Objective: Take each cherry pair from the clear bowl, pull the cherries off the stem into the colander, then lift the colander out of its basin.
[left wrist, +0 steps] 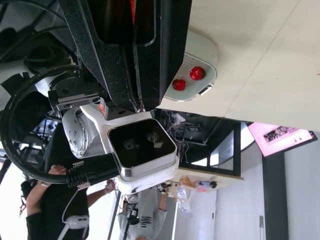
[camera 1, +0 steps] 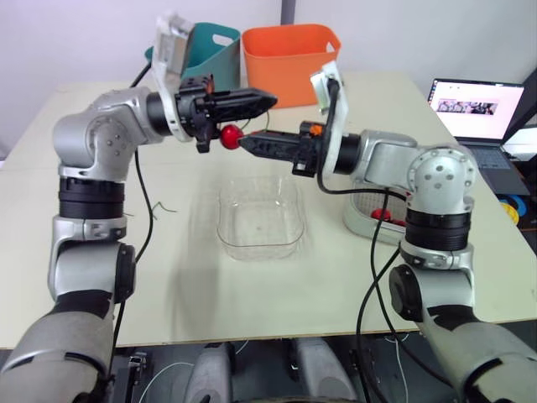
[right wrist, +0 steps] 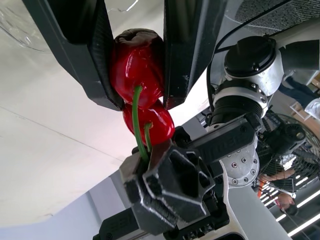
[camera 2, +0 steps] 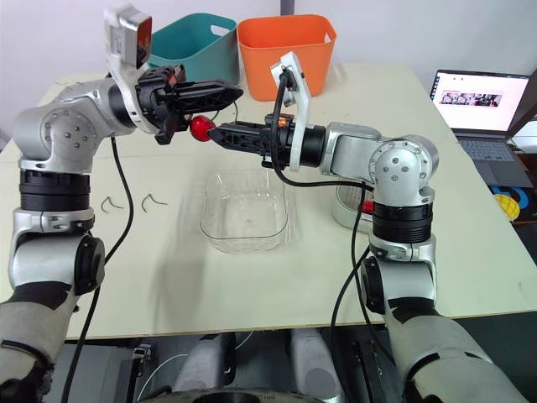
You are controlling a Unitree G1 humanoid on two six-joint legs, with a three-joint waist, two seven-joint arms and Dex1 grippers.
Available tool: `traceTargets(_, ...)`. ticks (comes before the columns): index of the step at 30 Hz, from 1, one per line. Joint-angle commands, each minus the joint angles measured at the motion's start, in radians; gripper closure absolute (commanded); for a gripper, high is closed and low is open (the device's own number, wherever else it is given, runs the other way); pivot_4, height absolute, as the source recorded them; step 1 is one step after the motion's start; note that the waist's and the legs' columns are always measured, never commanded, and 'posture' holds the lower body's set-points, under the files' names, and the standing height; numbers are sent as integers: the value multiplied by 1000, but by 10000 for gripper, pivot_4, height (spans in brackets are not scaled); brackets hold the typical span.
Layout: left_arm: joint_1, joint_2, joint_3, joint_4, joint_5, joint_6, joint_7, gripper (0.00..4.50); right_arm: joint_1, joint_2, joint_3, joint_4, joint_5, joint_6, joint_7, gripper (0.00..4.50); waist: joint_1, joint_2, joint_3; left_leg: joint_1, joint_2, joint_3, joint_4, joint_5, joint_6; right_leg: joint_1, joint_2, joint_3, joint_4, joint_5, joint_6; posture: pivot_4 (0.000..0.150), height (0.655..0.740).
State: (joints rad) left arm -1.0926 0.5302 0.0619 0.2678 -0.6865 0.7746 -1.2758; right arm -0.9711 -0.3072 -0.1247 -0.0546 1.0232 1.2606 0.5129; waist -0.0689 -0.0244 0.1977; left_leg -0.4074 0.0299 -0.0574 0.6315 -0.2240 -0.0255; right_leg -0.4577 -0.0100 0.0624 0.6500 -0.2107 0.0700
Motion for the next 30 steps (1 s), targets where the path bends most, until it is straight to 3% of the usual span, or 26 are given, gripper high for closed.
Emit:
traceTargets(1,-42,11,38,5,-10,-24,5,45000,13,-19,14,-51,7,-6,32,35282,0,0,0,0,0,0,0,0,0,0,0,0,0,0,0,1500,7400)
traceTargets(15,-61,7,57,45,-2,-43,13,45000,108,-62,83,-139,6,15,56,35282,0,0,0,0,0,0,0,0,0,0,0,0,0,0,0,1500,7400)
traceTargets(22,17,23,-1,26,72,-110,-4,45000,177,-294,-30,-171,-37,-47,117,35282,7,0,0,0,0,0,0,0,0,1,-1,0,-2,0,1,1500,7400)
traceTargets(30,75,27,-45,19,108,-158,-37,45000,335,-620,-114,-52,-236,-232,240,35282,15,0,0,0,0,1,0,0,0,0,0,0,-3,-1,2,1500,7400)
